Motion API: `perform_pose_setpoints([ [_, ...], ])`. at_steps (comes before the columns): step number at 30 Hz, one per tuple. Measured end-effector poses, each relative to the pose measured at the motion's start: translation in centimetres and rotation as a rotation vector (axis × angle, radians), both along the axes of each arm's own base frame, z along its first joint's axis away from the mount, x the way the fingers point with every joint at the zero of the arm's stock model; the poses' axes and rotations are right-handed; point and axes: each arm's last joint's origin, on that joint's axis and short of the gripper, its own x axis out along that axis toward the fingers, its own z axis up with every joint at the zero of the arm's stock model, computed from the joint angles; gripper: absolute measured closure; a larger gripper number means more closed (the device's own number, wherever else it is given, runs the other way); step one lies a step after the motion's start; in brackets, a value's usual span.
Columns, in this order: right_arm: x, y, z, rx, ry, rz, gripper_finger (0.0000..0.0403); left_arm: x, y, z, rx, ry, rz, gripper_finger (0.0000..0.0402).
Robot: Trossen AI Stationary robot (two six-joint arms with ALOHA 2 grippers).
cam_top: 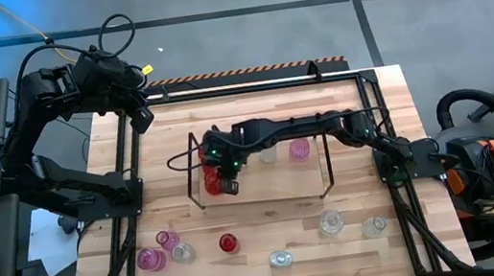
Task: Sort vases onto shelf
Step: Put the red vase aligned with the other red vase on the shelf
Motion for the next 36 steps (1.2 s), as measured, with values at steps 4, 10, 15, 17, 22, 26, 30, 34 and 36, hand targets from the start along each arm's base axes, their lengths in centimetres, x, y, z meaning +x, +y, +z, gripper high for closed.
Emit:
perform_pose_setpoints([
  [4,0.2,-0.3,0.1,-0.001,-0.024,-0.007,0.0403,0.0,0.0,0.0,0.0,0.0,0.0,0.0312],
  [10,0.5,-0.8,0.3,0.009,-0.058,-0.039,0.0403,0.0,0.0,0.0,-0.001,-0.001,0.001,0.0312],
  [15,0.4,-0.9,0.3,0.012,-0.049,-0.059,0.0403,0.0,0.0,0.0,-0.004,-0.004,0.007,0.0312],
  [17,0.1,-0.8,0.1,0.018,-0.011,-0.066,0.0403,0.0,0.0,0.0,-0.004,-0.004,0.007,0.0312],
  [22,-0.7,-0.3,-0.4,0.027,0.098,-0.082,0.0403,0.0,0.0,0.0,-0.004,-0.004,0.006,0.0312],
  [26,-0.8,0.4,-0.4,0.053,0.114,-0.097,0.0403,0.0,0.0,0.0,-0.004,-0.003,0.006,0.0312],
  [30,-0.7,1.1,-0.4,0.092,0.119,-0.147,0.0403,0.0,0.0,0.0,0.0,0.0,-0.001,0.0312],
  [34,-0.6,1.5,-0.4,0.102,0.122,-0.232,0.0403,0.0,0.0,0.0,0.005,0.005,-0.008,0.0312],
  [36,-0.6,1.7,-0.4,0.101,0.126,-0.273,0.0403,0.0,0.0,0.0,0.006,0.005,-0.008,0.0312],
])
